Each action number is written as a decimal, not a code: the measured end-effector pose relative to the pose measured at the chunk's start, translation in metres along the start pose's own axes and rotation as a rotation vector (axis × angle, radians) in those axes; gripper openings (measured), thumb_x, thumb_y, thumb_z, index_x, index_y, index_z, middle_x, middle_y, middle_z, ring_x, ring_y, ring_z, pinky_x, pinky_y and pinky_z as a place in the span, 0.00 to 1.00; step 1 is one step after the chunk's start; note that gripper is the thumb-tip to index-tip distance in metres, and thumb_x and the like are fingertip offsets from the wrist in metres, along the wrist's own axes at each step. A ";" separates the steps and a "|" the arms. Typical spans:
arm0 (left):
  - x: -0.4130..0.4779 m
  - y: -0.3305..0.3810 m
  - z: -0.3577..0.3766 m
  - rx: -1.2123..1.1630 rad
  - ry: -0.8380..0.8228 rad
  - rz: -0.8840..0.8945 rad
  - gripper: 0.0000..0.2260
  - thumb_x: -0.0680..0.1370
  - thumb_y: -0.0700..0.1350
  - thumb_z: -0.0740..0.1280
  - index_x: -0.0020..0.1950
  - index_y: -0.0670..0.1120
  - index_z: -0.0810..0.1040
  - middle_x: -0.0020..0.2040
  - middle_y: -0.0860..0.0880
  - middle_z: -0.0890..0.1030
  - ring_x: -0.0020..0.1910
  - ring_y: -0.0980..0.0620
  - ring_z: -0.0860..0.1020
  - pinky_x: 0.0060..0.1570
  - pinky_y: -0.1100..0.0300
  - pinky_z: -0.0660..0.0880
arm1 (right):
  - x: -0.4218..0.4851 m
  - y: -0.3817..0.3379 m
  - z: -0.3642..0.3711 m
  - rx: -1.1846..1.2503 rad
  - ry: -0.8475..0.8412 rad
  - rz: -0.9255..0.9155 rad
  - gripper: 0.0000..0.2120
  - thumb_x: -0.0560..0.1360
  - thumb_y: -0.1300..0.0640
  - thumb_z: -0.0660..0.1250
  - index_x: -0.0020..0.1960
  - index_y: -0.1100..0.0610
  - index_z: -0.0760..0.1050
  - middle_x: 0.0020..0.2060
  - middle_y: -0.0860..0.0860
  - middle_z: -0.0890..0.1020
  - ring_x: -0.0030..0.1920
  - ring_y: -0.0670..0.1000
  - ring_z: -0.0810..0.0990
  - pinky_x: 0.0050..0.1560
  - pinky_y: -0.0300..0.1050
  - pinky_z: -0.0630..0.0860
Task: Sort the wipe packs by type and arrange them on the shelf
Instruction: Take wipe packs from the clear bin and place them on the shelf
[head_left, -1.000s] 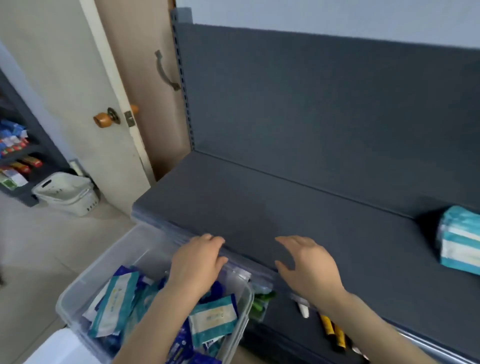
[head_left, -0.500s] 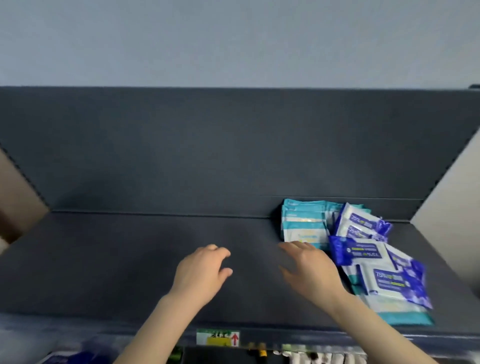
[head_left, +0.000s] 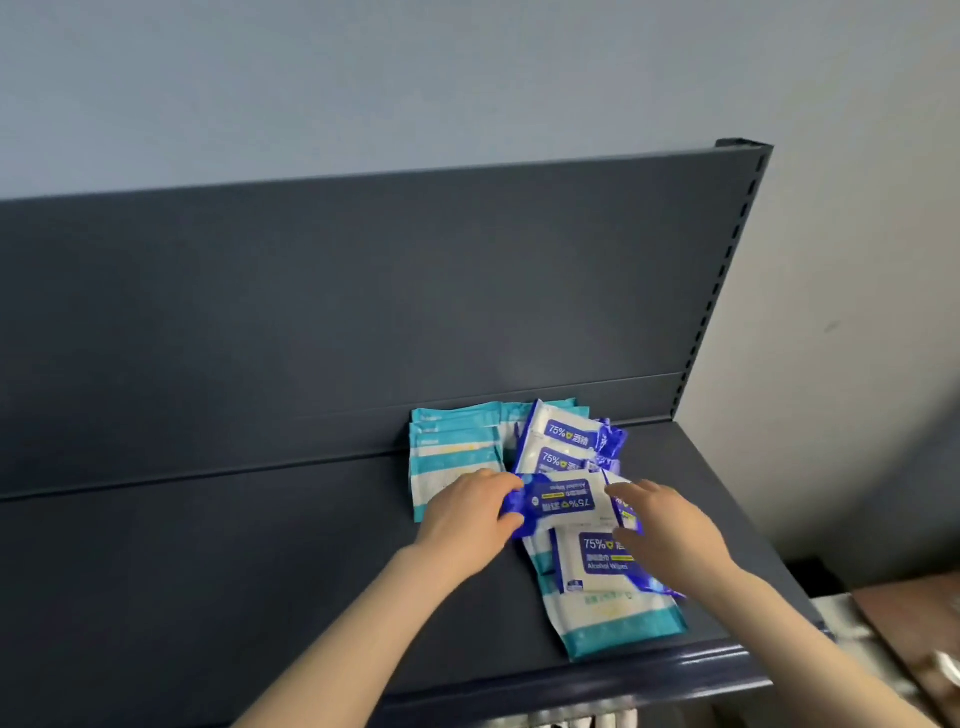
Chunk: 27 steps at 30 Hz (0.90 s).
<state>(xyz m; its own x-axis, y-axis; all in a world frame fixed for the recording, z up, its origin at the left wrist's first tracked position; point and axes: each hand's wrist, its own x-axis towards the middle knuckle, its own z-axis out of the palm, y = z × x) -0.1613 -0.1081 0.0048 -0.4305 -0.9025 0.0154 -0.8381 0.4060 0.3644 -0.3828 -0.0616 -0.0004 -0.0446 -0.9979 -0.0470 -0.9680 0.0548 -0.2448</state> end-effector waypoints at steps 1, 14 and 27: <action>0.012 0.009 0.005 -0.015 -0.001 0.007 0.18 0.79 0.51 0.63 0.70 0.53 0.69 0.65 0.53 0.74 0.62 0.52 0.73 0.56 0.55 0.74 | 0.002 0.008 -0.001 -0.008 -0.033 0.003 0.23 0.75 0.49 0.65 0.69 0.47 0.68 0.63 0.45 0.74 0.62 0.49 0.73 0.51 0.43 0.73; 0.059 0.023 0.038 0.057 -0.125 -0.135 0.13 0.77 0.52 0.67 0.59 0.48 0.72 0.57 0.50 0.73 0.52 0.52 0.76 0.47 0.58 0.73 | 0.022 0.042 0.020 0.075 -0.050 -0.008 0.08 0.71 0.49 0.70 0.46 0.50 0.75 0.47 0.47 0.74 0.52 0.50 0.73 0.41 0.41 0.66; 0.048 0.031 0.039 -0.103 -0.274 -0.106 0.21 0.76 0.50 0.69 0.68 0.52 0.69 0.65 0.51 0.72 0.61 0.52 0.73 0.58 0.53 0.74 | 0.060 0.048 0.022 0.023 -0.043 0.080 0.14 0.75 0.49 0.65 0.59 0.52 0.73 0.56 0.49 0.79 0.56 0.51 0.75 0.51 0.45 0.72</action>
<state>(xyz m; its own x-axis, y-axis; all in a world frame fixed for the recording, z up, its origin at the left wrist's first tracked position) -0.2209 -0.1328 -0.0192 -0.4282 -0.8610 -0.2745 -0.8509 0.2819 0.4433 -0.4266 -0.1178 -0.0365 -0.1101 -0.9880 -0.1086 -0.9559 0.1352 -0.2606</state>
